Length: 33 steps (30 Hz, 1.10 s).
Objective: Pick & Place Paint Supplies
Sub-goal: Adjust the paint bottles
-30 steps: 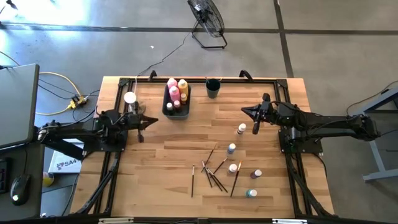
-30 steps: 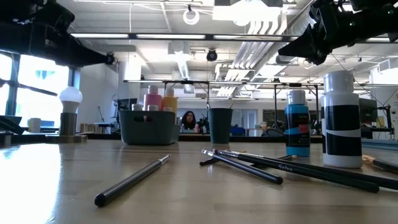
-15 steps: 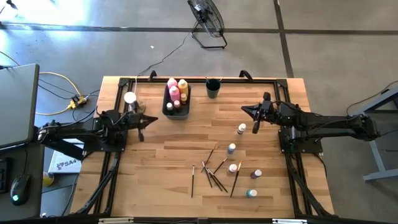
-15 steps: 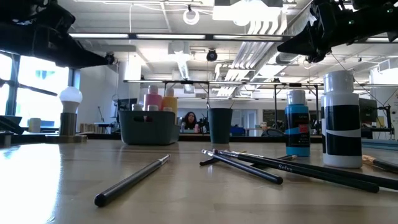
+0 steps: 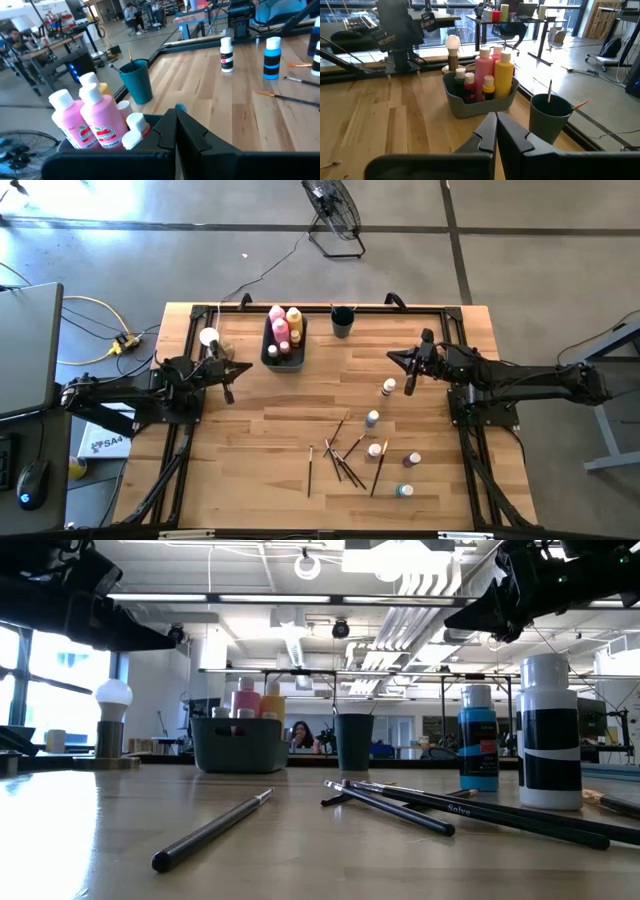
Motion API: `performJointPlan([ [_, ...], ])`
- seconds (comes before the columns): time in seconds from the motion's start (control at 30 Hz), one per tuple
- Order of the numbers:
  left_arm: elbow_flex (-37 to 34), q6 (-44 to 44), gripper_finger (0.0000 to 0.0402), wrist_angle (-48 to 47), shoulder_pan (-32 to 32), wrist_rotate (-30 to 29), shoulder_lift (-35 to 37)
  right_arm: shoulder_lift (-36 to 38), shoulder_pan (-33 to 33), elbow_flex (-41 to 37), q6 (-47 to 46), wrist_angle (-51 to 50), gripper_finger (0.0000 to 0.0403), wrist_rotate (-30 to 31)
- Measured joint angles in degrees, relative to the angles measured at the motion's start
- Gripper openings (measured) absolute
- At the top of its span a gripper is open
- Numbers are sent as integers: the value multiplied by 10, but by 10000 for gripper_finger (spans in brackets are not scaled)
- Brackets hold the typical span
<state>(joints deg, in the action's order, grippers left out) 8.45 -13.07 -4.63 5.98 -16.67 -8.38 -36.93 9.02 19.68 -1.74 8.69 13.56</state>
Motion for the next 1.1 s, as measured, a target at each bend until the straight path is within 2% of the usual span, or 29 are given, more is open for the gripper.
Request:
performJointPlan([
  [0.13, 0, 13, 0, -3, 0, -4, 0, -1, 0, 0, 0, 1, 4, -3],
  [0.53, 0, -28, 0, 6, 0, -9, 0, -2, 0, 0, 0, 1, 4, 1],
  [0.6, 0, -47, 0, 6, 0, -9, 0, -2, 0, 0, -2, 2, 4, 11],
  [0.73, 0, -65, 0, 7, 0, -11, 0, -2, 0, 0, -66, 2, 4, 26],
  [0.9, 1, -62, 0, 5, 0, -11, 0, -15, -18, 2, -76, -6, 4, 58],
  [1.1, 1, -61, 0, -6, 0, -11, 0, -58, -63, 58, -101, -48, 3, 100],
])
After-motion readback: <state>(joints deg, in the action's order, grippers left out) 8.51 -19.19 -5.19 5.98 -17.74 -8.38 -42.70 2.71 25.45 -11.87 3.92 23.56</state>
